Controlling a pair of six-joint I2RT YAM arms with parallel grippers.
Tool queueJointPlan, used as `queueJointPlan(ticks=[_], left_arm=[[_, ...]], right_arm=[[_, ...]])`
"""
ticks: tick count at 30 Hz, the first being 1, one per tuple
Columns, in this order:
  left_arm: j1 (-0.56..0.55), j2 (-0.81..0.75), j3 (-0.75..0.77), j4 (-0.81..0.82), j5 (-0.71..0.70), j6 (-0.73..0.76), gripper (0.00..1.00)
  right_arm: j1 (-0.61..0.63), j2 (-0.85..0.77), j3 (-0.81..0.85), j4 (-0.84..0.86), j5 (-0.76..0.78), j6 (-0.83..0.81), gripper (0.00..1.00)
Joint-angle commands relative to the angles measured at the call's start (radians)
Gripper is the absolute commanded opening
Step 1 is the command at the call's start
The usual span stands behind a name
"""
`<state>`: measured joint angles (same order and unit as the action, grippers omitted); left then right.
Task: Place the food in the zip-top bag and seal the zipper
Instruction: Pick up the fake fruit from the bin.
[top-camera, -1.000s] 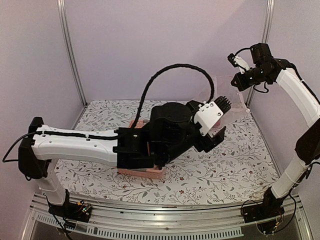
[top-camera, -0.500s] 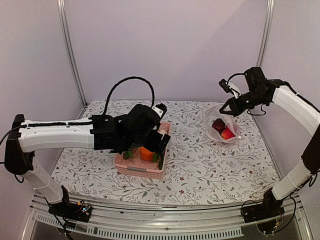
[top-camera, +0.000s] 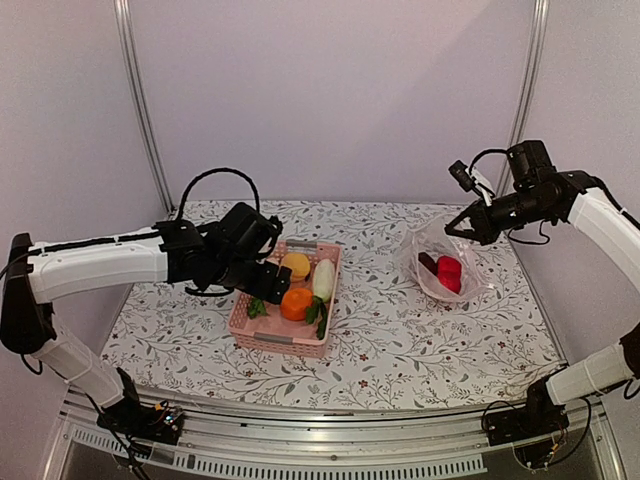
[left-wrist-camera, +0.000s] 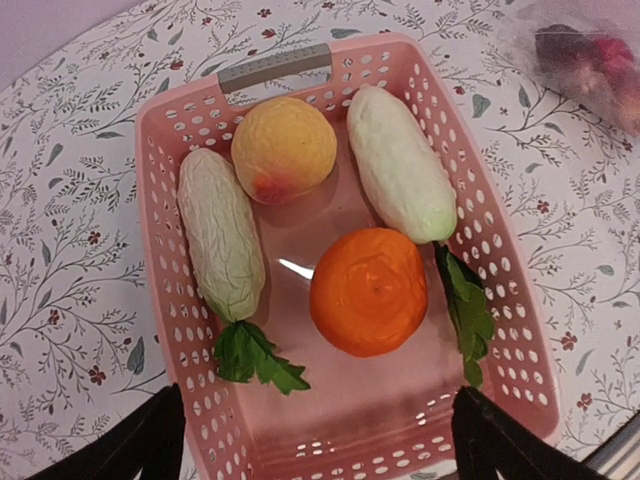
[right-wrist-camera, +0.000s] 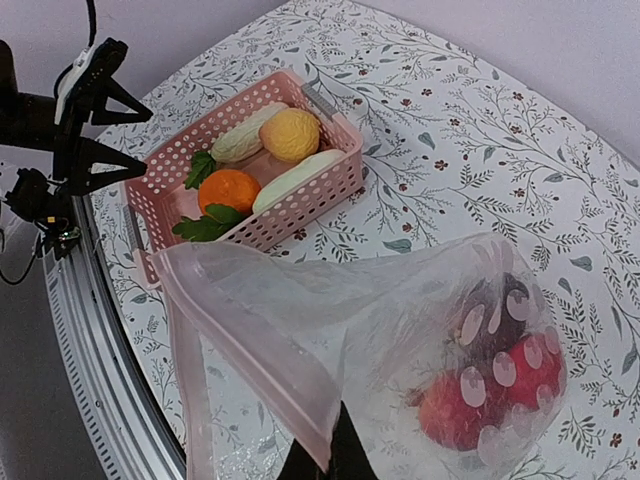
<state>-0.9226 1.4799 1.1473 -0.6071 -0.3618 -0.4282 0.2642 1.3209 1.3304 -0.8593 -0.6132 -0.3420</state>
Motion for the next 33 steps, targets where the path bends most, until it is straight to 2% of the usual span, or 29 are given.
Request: queueJointPlan(ticks=[1, 11, 33], left_arm=[[0.035, 0.039, -0.009, 0.015, 0.116, -0.054, 0.91], [0.059, 0.199, 0.065, 0.006, 0.183, -0.091, 0.90], [0.103, 0.380, 0.182, 0.059, 0.206, -0.154, 0.92]], right_arm=[[0.007, -0.031, -0.047, -0.004, -0.012, -0.018, 0.00], [0.006, -0.062, -0.094, 0.004, -0.005, -0.024, 0.00], [0.007, -0.061, -0.132, 0.019, -0.007, -0.023, 0.00]])
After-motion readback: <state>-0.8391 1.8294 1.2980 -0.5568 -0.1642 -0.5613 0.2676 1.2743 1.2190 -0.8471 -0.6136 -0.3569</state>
